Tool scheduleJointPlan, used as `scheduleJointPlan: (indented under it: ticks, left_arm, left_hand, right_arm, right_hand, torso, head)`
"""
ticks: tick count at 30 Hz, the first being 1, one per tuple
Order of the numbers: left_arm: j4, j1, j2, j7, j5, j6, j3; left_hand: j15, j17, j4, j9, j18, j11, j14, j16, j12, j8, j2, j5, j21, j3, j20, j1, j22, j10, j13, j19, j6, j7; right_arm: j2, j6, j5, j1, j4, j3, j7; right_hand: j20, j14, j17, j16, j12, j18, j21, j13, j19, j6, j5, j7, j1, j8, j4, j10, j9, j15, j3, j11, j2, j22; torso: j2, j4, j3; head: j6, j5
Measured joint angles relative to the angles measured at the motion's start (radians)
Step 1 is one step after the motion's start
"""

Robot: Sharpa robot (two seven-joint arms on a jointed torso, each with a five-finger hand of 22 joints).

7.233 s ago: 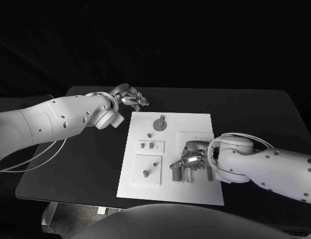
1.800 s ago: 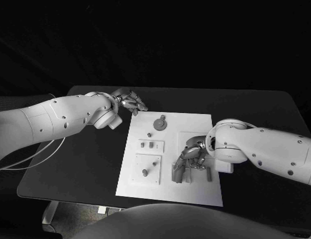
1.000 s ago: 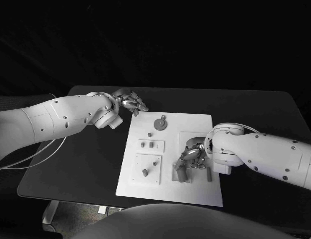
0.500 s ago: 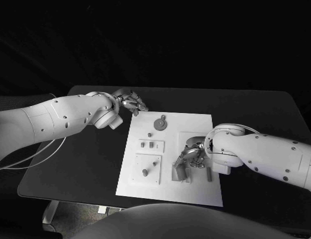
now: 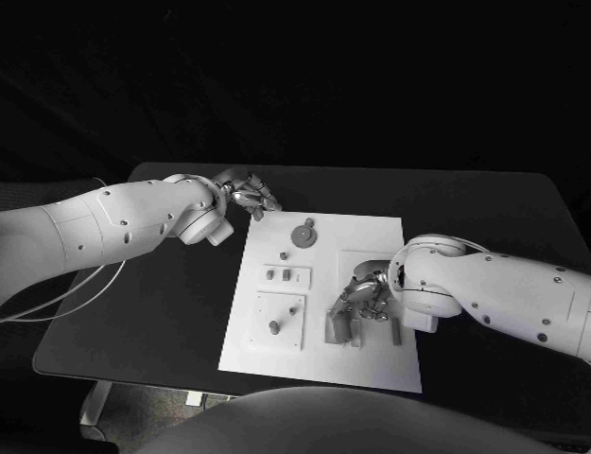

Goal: Assemble the parts on the task board

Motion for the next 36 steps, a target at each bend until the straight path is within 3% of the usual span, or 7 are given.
scheduleJointPlan:
  ticks: [11, 15, 20, 22, 26, 36]
  left_arm:
    - [0.000, 0.000, 0.002, -0.004, -0.002, 0.001, 0.000]
    - [0.000, 0.000, 0.002, -0.005, -0.002, 0.002, 0.000]
    - [0.000, 0.000, 0.002, -0.006, -0.003, 0.002, 0.000]
    - [0.000, 0.000, 0.002, -0.006, -0.003, 0.002, 0.000]
    - [0.000, 0.000, 0.002, -0.006, -0.003, 0.002, 0.000]
    - [0.000, 0.000, 0.002, -0.008, -0.004, 0.003, 0.000]
  left_hand:
    - [0.000, 0.001, 0.000, 0.000, -0.003, 0.003, 0.000, -0.004, 0.000, 0.000, 0.000, 0.000, 0.000, 0.000, 0.000, 0.000, 0.000, -0.005, -0.001, 0.000, 0.000, 0.000]
    - [0.000, 0.001, 0.000, 0.000, -0.006, 0.003, 0.000, -0.004, 0.000, 0.000, 0.000, 0.000, 0.000, 0.000, 0.000, 0.000, 0.000, -0.005, -0.001, 0.000, 0.000, 0.000]
    - [0.000, 0.001, 0.000, 0.000, -0.006, 0.003, 0.000, -0.004, 0.000, 0.000, 0.000, 0.000, 0.000, 0.000, 0.000, 0.000, 0.000, -0.005, -0.001, 0.000, 0.000, 0.000]
    - [0.000, 0.002, 0.000, 0.000, -0.007, 0.003, 0.000, -0.004, 0.000, 0.000, 0.000, 0.000, 0.000, 0.000, 0.000, 0.000, 0.000, -0.005, -0.001, 0.000, 0.000, 0.000]
    - [0.000, 0.002, 0.000, 0.000, -0.008, 0.003, 0.000, -0.004, 0.000, 0.000, 0.000, 0.000, 0.000, 0.000, 0.000, 0.000, 0.000, -0.005, -0.001, 0.000, 0.000, 0.000]
    - [0.000, 0.002, 0.000, 0.000, -0.007, 0.002, 0.000, -0.004, 0.000, 0.000, 0.000, 0.000, 0.000, 0.000, 0.000, 0.000, 0.001, -0.006, -0.002, 0.000, 0.000, 0.000]
  right_arm:
    - [0.001, 0.006, 0.010, -0.002, 0.001, 0.000, -0.002]
    - [0.000, 0.005, 0.011, -0.002, 0.001, 0.000, -0.002]
    - [0.000, 0.005, 0.011, -0.002, 0.001, 0.000, -0.002]
    - [0.000, 0.004, 0.011, -0.002, 0.001, 0.000, -0.002]
    - [-0.001, 0.004, 0.010, -0.003, 0.001, 0.000, -0.001]
    - [0.000, 0.005, 0.010, -0.003, 0.002, 0.000, 0.000]
  right_hand:
    - [0.002, -0.010, -0.013, -0.004, -0.004, 0.000, 0.000, 0.001, -0.002, -0.003, 0.001, 0.003, 0.008, -0.006, 0.039, -0.009, -0.003, 0.000, -0.002, 0.005, 0.005, 0.000]
    - [-0.001, -0.019, -0.017, -0.004, -0.004, 0.000, 0.000, 0.001, -0.006, -0.006, 0.011, 0.006, -0.008, -0.006, 0.076, -0.014, -0.002, -0.001, 0.012, 0.007, -0.033, 0.000]
    - [-0.002, -0.023, -0.021, -0.008, -0.004, 0.000, 0.000, 0.002, -0.009, -0.006, 0.007, 0.006, -0.027, -0.002, 0.092, -0.014, -0.003, -0.003, 0.015, 0.007, -0.054, 0.000]
    - [-0.002, -0.026, -0.022, -0.008, -0.004, 0.000, 0.000, 0.002, -0.009, -0.009, -0.042, 0.009, -0.031, 0.000, 0.101, -0.020, -0.003, -0.005, 0.013, 0.008, -0.065, 0.000]
    - [-0.002, -0.027, -0.022, -0.008, -0.004, 0.000, 0.000, 0.003, -0.009, -0.010, -0.069, 0.009, -0.036, 0.000, 0.106, -0.021, -0.003, -0.005, 0.018, 0.007, -0.074, 0.000]
    - [-0.004, -0.030, -0.025, -0.008, -0.004, 0.000, 0.000, 0.003, -0.015, -0.010, -0.077, 0.009, -0.033, 0.000, 0.109, -0.021, -0.003, -0.002, 0.021, 0.007, -0.079, 0.000]
  torso:
    - [0.000, 0.0000, -0.0001]
    - [0.000, -0.0001, -0.0001]
    - [0.000, -0.0001, -0.0001]
    - [0.000, -0.0001, -0.0001]
    - [0.000, -0.0001, -0.0001]
    - [0.000, -0.0001, -0.0001]
  head:
    - [0.000, 0.000]
    - [0.000, 0.000]
    - [0.000, 0.000]
    - [0.000, 0.000]
    - [0.000, 0.001]
    - [0.000, 0.000]
